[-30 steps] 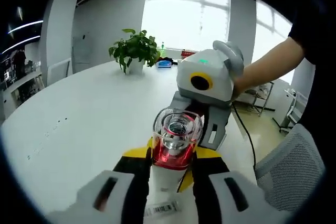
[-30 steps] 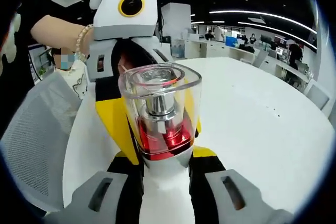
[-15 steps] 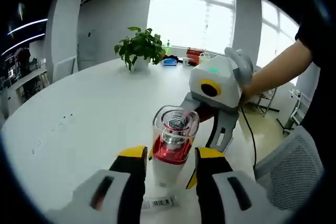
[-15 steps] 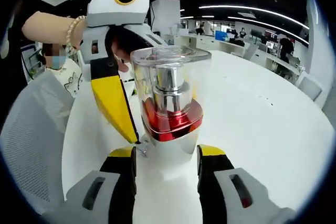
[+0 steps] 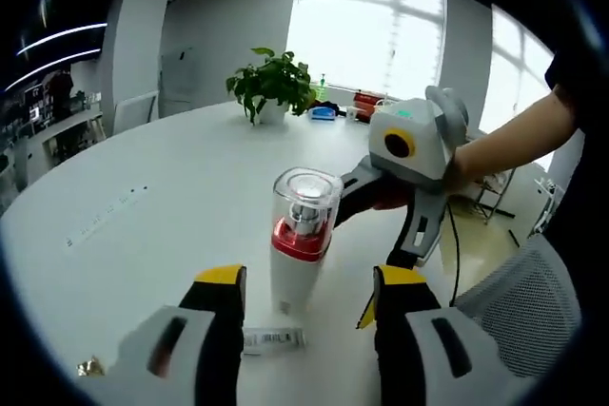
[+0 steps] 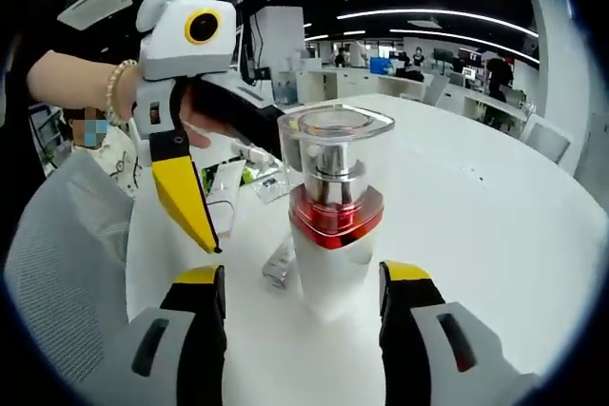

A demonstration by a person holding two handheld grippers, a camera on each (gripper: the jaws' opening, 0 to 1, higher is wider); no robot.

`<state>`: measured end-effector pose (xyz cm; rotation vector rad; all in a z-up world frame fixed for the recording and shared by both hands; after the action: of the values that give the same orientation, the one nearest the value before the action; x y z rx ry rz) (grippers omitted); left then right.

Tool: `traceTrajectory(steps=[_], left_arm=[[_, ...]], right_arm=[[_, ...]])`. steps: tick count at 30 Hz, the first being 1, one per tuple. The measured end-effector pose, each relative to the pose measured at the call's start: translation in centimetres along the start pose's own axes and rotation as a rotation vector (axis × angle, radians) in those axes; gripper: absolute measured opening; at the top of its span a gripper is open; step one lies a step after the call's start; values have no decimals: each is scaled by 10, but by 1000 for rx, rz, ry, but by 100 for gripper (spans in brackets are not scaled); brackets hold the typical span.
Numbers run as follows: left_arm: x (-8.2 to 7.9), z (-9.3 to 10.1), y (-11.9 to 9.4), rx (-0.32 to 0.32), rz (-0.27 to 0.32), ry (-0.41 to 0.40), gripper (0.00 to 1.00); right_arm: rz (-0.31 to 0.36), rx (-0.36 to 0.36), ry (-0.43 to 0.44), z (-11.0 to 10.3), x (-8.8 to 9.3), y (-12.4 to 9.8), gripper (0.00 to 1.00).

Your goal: Arrange the skincare products in the storage area until every visible bottle or jar stands upright without overlapping.

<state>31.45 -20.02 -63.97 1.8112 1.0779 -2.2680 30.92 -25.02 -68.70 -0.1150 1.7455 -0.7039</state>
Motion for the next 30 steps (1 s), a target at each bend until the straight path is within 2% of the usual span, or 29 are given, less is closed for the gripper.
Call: traceTrajectory(steps=[9,22,30], left_arm=[[16,2,-26,-65,4,-86,58],[51,2,-64,-158,-19,-200,69],[66,5,-91,-214,10,-291,76]], right_arm=[[13,21,22,-18,4,-4,72],[48,38,53,-38,4,-11,79],[73,54,85,-52,9,-23,84]])
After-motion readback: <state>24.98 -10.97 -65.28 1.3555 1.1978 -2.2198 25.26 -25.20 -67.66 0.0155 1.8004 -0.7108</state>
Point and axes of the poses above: the point that each gripper's makers call its tool centre point, and the gripper's own axes: y roughly forward along the fingers, z roughly to its right, x roughly out of its underside, the point moved 2 cm from there along -y, roughly backward along the fingers, and after that the axes turned 10 degrees about -x, right-handed, at the moved point
